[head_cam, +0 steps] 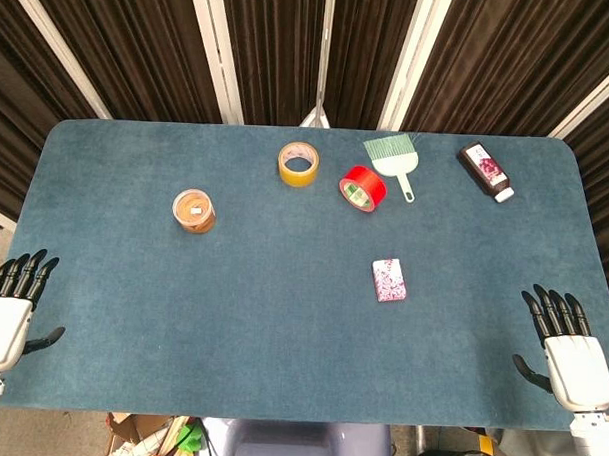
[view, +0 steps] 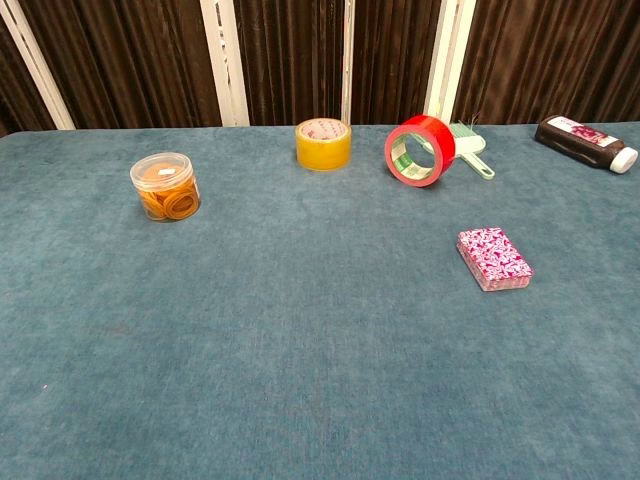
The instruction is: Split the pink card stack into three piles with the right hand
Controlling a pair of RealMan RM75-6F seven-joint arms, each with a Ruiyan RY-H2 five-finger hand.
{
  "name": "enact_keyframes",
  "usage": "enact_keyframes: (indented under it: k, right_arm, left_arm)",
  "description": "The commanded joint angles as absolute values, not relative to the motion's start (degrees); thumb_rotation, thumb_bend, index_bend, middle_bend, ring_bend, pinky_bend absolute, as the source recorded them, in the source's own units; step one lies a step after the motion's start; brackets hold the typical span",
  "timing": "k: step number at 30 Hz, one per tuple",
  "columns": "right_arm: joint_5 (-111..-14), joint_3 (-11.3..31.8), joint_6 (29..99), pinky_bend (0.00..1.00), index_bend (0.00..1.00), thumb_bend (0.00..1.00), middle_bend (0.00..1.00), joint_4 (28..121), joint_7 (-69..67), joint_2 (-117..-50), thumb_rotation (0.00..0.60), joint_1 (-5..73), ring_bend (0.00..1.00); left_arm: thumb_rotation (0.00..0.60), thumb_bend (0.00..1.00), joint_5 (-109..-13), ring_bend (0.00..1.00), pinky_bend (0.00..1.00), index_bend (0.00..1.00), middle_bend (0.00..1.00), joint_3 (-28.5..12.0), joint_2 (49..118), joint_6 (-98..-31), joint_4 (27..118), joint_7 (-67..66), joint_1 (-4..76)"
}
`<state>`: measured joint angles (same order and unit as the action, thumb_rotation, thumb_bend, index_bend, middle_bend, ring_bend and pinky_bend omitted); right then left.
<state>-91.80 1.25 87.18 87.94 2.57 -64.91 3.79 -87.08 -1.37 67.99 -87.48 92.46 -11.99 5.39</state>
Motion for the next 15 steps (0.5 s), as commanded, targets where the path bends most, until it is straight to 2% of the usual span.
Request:
enact_keyframes:
  k: [1,10,15]
  right_arm:
    - [-91.9,1.1,87.2,0.00,0.00,0.27,0.00,87.9,2.6,-64.9,0.600,3.7,0.00]
    - [-92.0,1.2,86.6,0.00,0.00,0.27,0.00,89.1,2.2,-64.7,0.600,4.2,0.00]
    - [-90.5,2.0,83.1,0.00,0.00,0.27,0.00,93.0,1.1,-63.4,0.600,6.2,0.00]
  left_arm:
    - [0.600,0.06,-87.1,0.00,0.06,0.00,0.00,-1.4,68.0,-87.5,92.5,-12.0,5.4]
    - [0.600,0.06,-87.5,0.00,0.06,0.00,0.00,-1.4,67.8,-87.7,92.7,-11.6,5.2]
    - [0.600,0.06,-87.6,0.00,0.06,0.00,0.00,-1.5,67.5,-87.6,92.8,-10.6,5.3]
